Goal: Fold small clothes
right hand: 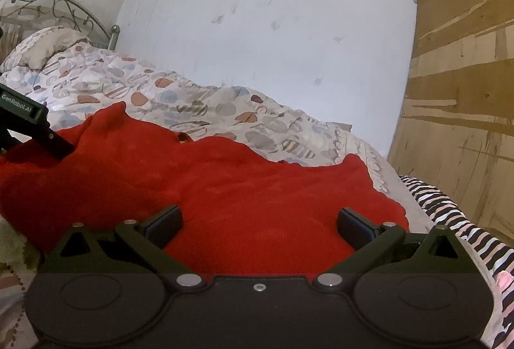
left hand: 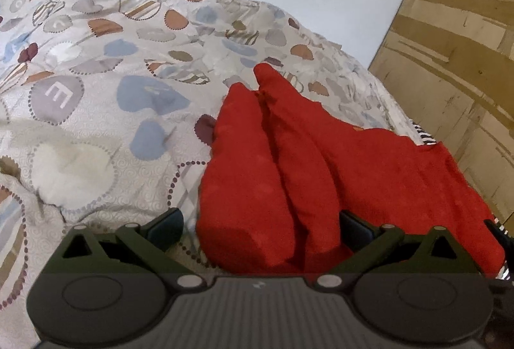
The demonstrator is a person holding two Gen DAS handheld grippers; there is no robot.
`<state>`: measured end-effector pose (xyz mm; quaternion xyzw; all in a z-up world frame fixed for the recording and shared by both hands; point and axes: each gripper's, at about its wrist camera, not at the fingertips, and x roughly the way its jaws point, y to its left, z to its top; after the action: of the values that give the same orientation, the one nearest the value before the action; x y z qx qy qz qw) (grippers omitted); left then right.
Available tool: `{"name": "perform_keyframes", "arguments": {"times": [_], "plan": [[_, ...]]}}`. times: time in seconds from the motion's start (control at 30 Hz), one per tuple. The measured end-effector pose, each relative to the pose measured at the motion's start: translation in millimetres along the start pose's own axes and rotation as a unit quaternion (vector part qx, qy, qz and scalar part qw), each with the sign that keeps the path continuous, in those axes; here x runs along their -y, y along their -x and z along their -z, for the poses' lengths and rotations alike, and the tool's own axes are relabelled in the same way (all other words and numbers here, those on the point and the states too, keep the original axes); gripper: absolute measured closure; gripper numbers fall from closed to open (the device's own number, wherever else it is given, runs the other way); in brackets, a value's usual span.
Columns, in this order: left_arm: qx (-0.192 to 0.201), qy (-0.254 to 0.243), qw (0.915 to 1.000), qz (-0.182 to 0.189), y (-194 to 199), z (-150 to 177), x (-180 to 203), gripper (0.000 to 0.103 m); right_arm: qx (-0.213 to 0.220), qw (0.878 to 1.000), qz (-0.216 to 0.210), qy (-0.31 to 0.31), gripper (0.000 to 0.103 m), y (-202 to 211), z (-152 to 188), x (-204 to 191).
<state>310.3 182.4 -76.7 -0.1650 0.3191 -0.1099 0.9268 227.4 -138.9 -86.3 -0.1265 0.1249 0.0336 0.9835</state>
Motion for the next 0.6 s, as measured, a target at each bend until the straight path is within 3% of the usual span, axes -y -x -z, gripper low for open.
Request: {"name": "perform_keyframes", "arguments": {"times": [0.07, 0.13, 0.27, 0.6], "plan": [[0.01, 0.015, 0.9998, 0.009, 5.9, 1.2, -3.6, 0.003, 0.002, 1.0, 0.0, -0.001, 0.001, 0.4, 0.7, 0.1], [0.017, 0.021, 0.9996, 0.014, 10.4, 1.7, -4.3, 0.012, 0.004, 1.0, 0.001, -0.002, 0.001, 0.9, 1.1, -0.2], [0.038, -0.002, 0.9993, 0.004, 19.9, 2.8, 2.8, 0.023, 0.007, 1.0, 0.002, -0.004, 0.001, 1.5, 1.8, -0.8], [0.032, -0.005, 0.9995, 0.0, -0.5, -10.9, 2.6, 0.014, 0.008, 1.0, 0.003, -0.004, 0.001, 1.4, 1.9, -0.8]]}}
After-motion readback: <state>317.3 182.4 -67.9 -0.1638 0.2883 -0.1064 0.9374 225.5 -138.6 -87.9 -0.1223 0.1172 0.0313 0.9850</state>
